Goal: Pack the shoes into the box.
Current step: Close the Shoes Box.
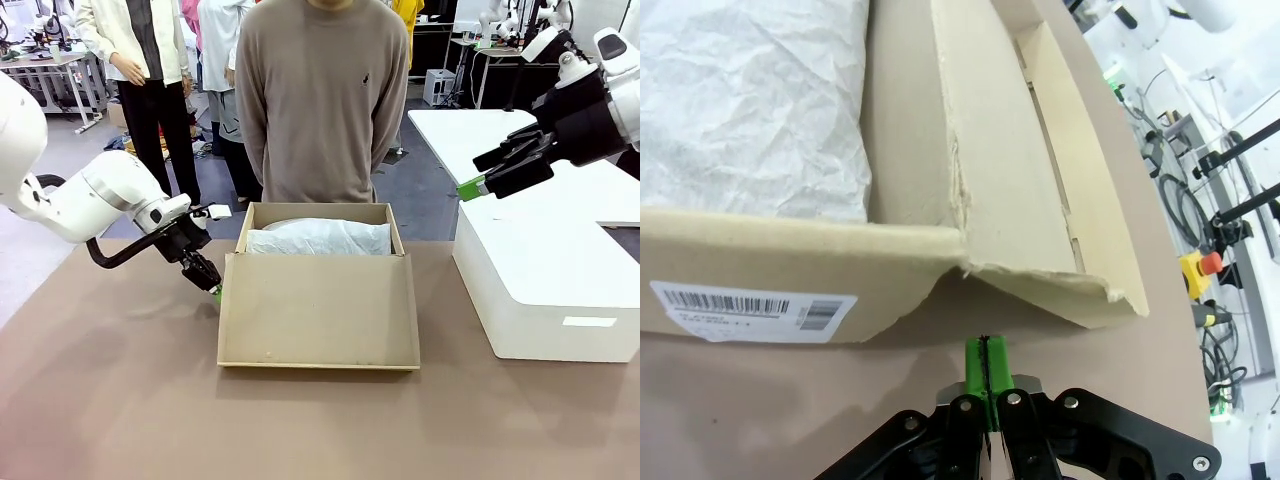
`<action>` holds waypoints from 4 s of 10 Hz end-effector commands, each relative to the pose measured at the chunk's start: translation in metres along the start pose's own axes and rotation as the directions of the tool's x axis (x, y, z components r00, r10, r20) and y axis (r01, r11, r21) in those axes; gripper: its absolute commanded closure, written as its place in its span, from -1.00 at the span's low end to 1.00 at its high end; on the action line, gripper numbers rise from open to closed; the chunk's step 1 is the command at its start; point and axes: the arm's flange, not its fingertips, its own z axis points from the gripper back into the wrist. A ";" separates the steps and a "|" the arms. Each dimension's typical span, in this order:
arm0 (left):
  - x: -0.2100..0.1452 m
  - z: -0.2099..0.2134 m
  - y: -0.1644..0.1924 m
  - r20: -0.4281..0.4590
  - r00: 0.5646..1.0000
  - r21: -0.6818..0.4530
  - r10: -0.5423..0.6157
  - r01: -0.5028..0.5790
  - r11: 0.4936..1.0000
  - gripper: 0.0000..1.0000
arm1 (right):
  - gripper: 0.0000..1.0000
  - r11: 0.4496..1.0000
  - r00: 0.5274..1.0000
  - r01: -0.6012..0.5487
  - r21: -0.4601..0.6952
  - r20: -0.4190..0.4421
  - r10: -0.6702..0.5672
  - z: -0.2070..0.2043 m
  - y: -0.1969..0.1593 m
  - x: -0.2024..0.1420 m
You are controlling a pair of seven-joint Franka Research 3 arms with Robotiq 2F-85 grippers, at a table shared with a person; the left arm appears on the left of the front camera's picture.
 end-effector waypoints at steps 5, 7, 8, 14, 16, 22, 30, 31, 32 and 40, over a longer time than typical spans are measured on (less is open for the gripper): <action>0.005 -0.014 0.001 0.048 0.999 -0.110 0.016 -0.011 0.994 1.00 | -1.00 1.000 1.000 -0.009 0.012 0.014 0.009 -0.001 -0.002 0.000; 0.006 -0.015 0.001 0.057 0.998 -0.151 0.023 -0.014 0.988 1.00 | -1.00 1.000 1.000 -0.009 0.012 0.014 0.009 -0.001 -0.002 0.000; 0.007 -0.016 0.000 0.068 0.997 -0.187 0.026 -0.013 0.982 1.00 | -1.00 1.000 1.000 -0.009 0.012 0.014 0.009 -0.001 -0.002 0.000; 0.012 -0.022 -0.007 0.160 0.987 -0.283 0.025 0.022 0.959 1.00 | -1.00 1.000 1.000 -0.009 0.012 0.014 0.009 -0.001 -0.002 0.000; 0.016 -0.017 -0.013 0.194 0.981 -0.283 0.027 0.030 0.959 1.00 | -1.00 1.000 1.000 -0.009 0.012 0.014 0.009 -0.001 -0.002 0.000; 0.019 0.000 -0.024 0.403 0.906 -0.276 0.131 -0.016 0.961 1.00 | -1.00 1.000 1.000 -0.009 0.012 0.014 0.009 -0.001 -0.002 0.000; 0.040 0.036 -0.065 0.570 0.822 0.122 0.006 -0.091 0.988 1.00 | -1.00 1.000 1.000 -0.009 0.012 0.014 0.009 -0.001 -0.002 0.000; 0.045 0.041 -0.070 0.568 0.822 0.195 -0.032 -0.097 0.976 1.00 | -1.00 1.000 1.000 -0.009 0.012 0.014 0.009 -0.001 -0.002 0.000; 0.049 0.048 -0.071 0.540 0.840 0.291 -0.058 -0.121 0.949 1.00 | -1.00 1.000 1.000 -0.009 0.012 0.014 0.009 -0.001 -0.002 0.000; 0.055 0.068 -0.063 0.517 0.855 0.338 -0.051 -0.149 0.929 1.00 | -1.00 1.000 1.000 -0.009 0.012 0.014 0.009 -0.001 -0.002 0.000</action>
